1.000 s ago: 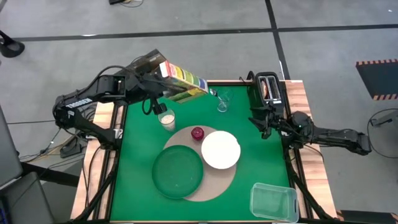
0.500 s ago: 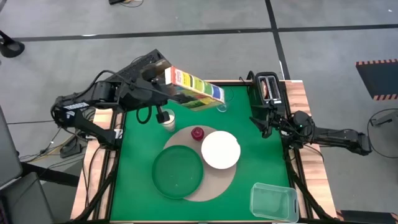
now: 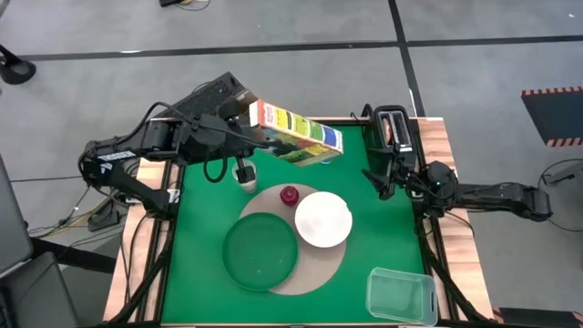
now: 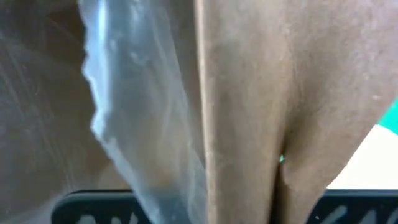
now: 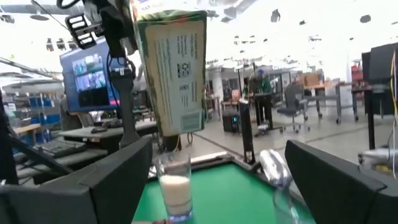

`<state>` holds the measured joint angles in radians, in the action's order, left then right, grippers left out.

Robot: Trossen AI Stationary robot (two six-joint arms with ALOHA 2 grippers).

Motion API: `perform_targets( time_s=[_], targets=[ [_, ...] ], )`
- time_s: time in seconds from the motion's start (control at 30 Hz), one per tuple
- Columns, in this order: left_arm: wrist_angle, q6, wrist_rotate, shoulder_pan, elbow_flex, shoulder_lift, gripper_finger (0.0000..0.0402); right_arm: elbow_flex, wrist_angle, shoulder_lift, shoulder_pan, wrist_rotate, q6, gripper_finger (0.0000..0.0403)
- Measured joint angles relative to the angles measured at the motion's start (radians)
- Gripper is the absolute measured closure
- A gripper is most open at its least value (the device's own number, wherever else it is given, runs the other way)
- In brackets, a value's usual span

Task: Arrange a breakfast setting
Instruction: Pour the cereal into the white bowl

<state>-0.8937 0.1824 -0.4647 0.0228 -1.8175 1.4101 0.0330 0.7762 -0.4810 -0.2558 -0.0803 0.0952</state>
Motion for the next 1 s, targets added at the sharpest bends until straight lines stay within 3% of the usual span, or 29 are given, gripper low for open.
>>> perform_targets(
  time_s=[0.4, 0.67, 1.0],
  targets=[
    [0.076, 0.013, 0.046, 0.001, 0.023, 0.057, 0.0401, 0.0, 0.378, -0.256, 0.027, 0.002, -0.1, 0.0007],
    [0.122, 0.018, 0.044, 0.002, 0.023, 0.09, 0.0401, 0.008, 0.44, -0.373, 0.058, 0.007, -0.095, 0.0005],
    [0.149, 0.035, 0.059, 0.004, 0.023, 0.111, 0.0401, 0.155, 0.435, -0.544, 0.075, 0.024, -0.105, 0.001]
  ],
)
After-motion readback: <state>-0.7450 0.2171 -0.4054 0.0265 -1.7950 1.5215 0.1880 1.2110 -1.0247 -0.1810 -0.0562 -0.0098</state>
